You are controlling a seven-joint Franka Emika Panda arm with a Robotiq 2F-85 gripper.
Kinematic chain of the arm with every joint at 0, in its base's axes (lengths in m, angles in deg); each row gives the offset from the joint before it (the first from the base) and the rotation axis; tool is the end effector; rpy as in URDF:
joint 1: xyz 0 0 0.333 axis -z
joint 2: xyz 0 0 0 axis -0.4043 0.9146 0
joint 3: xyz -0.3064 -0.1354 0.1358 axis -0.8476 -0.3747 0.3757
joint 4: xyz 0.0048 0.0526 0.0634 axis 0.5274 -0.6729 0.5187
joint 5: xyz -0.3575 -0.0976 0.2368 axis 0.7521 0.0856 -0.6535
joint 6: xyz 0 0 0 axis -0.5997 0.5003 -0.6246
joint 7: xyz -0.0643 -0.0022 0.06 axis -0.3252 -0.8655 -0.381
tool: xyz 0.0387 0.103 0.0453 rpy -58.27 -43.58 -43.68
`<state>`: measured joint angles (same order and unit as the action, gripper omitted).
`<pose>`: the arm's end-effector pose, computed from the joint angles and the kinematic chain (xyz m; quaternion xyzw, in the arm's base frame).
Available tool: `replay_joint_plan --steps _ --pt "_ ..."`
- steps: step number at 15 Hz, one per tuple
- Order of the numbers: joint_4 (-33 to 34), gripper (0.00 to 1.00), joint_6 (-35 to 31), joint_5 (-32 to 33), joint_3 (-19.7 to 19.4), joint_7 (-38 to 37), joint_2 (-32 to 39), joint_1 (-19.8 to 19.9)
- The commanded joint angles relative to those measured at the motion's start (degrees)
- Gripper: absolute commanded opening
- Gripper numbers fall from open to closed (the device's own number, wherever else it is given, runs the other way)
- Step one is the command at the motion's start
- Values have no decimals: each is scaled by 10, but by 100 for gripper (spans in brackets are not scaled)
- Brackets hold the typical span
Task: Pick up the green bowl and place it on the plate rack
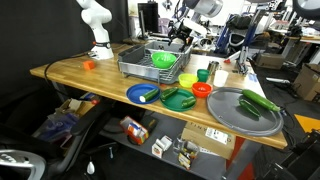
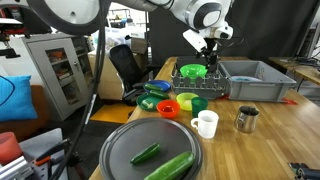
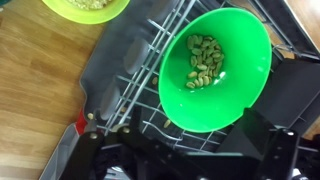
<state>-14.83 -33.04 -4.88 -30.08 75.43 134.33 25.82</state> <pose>0.9180 0.0154 0.2805 -0.9684 0.1384 -0.1065 0.1782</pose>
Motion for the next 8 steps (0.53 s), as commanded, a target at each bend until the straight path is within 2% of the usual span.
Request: replay_joint_plan --steps 1,3,6,7,8 --pt "-25 100 16 5 -9 -9 -41 0" --pt "-37 100 2 -9 -1 -10 -63 6" --pt "-71 100 -31 -34 2 -50 -97 16" --pt "-9 100 -8 -16 -3 -33 -61 8" --pt "-11 100 -8 -17 -4 -36 -65 9"
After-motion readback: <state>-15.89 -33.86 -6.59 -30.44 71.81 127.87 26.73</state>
